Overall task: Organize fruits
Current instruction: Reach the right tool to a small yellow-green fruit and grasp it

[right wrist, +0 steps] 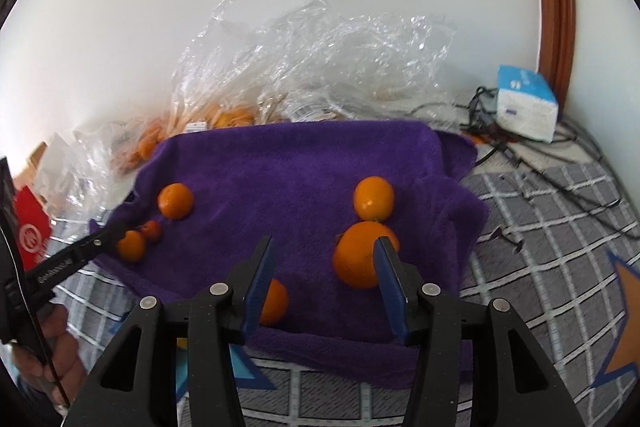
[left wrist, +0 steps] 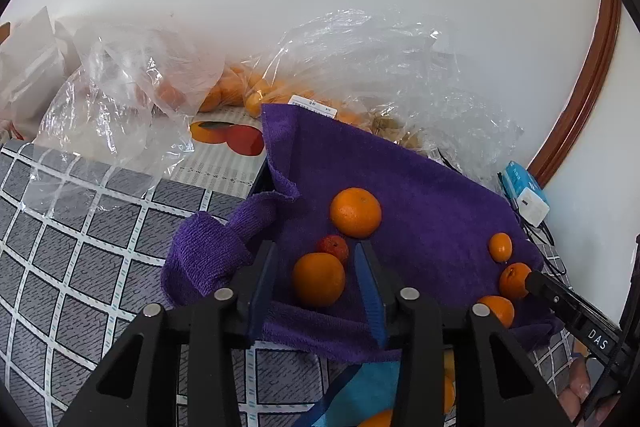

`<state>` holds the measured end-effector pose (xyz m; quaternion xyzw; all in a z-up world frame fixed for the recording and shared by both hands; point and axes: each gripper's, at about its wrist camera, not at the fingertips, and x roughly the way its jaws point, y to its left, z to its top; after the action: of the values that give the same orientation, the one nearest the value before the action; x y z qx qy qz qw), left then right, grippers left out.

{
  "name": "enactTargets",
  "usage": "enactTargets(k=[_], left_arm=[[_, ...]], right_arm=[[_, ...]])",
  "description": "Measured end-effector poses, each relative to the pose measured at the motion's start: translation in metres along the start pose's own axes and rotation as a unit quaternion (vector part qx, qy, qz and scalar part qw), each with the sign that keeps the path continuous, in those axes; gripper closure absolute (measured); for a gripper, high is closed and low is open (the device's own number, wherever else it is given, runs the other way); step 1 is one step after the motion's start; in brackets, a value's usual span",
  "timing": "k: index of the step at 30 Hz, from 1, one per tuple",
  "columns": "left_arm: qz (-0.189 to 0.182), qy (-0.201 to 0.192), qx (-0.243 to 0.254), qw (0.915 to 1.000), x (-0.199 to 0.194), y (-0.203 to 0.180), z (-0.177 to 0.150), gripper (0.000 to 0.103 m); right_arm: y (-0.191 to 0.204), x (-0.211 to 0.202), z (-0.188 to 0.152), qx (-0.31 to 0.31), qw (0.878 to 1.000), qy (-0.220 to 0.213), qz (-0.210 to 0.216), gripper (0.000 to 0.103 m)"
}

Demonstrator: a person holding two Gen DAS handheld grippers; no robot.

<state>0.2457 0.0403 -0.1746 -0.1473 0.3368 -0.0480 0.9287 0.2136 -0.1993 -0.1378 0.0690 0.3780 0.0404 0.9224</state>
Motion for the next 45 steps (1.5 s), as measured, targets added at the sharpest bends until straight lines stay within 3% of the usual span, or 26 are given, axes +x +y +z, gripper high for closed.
enactTargets(k=[5, 12, 17, 21, 29, 35, 41, 45], left_arm=[[0.004, -0.019, 0.000, 0.9998, -0.012, -0.002, 0.004, 0.060], [0.024, -0.045, 0.044, 0.9977, -0.040, -0.019, 0.017, 0.060], [0.035, -0.032, 0.077, 0.9959, -0.067, -0.023, 0.012, 0.059], [0.061, -0.018, 0.092, 0.9937, -0.085, -0.005, -0.007, 0.056], [0.097, 0.014, 0.066, 0.9930, -0.101, 0.052, -0.045, 0.055], [0.076, 0.031, 0.012, 0.9966, -0.092, 0.077, -0.061, 0.055], [0.077, 0.036, 0.009, 0.9963, -0.090, 0.079, -0.065, 0.055], [0.076, 0.035, 0.003, 0.9965, -0.090, 0.082, -0.065, 0.055]], right_arm=[[0.009, -0.012, 0.002, -0.014, 0.999, -0.014, -0.028, 0.051], [0.024, -0.045, -0.007, -0.038, 0.998, -0.019, -0.055, 0.047], [0.034, -0.061, -0.018, -0.059, 0.996, -0.009, -0.066, 0.047], [0.044, -0.059, -0.030, -0.069, 0.996, 0.002, -0.062, 0.045], [0.064, -0.033, -0.049, -0.065, 0.997, 0.034, -0.040, 0.049], [0.080, -0.018, -0.053, -0.071, 0.996, 0.055, -0.018, 0.060], [0.092, -0.003, -0.047, -0.068, 0.995, 0.070, -0.005, 0.071], [0.095, 0.010, -0.044, -0.062, 0.994, 0.089, 0.005, 0.072]])
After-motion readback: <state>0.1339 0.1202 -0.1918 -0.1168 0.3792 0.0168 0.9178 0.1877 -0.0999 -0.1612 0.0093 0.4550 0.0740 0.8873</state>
